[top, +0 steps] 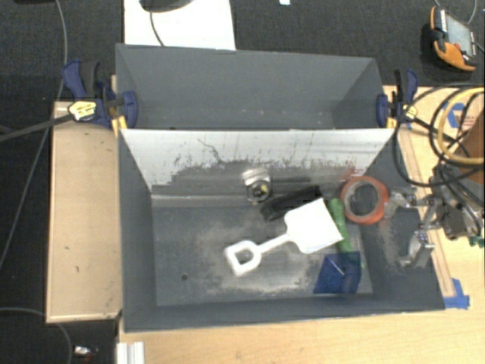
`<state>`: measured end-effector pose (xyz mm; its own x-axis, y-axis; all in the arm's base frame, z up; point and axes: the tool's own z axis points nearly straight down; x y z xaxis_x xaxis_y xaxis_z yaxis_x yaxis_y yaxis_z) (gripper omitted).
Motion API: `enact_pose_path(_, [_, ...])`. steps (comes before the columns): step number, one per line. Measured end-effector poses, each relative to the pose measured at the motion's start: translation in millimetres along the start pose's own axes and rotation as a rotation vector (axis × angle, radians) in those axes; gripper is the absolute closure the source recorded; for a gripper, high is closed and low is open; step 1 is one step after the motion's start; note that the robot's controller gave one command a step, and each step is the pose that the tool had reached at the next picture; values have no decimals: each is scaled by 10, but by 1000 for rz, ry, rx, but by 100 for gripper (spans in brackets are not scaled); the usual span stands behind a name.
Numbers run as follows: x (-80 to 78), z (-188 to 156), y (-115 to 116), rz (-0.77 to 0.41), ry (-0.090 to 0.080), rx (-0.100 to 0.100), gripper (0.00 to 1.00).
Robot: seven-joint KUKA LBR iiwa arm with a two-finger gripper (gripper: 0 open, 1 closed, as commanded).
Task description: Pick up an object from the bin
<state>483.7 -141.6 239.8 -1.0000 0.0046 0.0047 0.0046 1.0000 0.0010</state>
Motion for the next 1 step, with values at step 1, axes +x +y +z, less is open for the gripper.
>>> enact_pose_path(1, [-16, -44, 10, -7, -8, 2, 0])
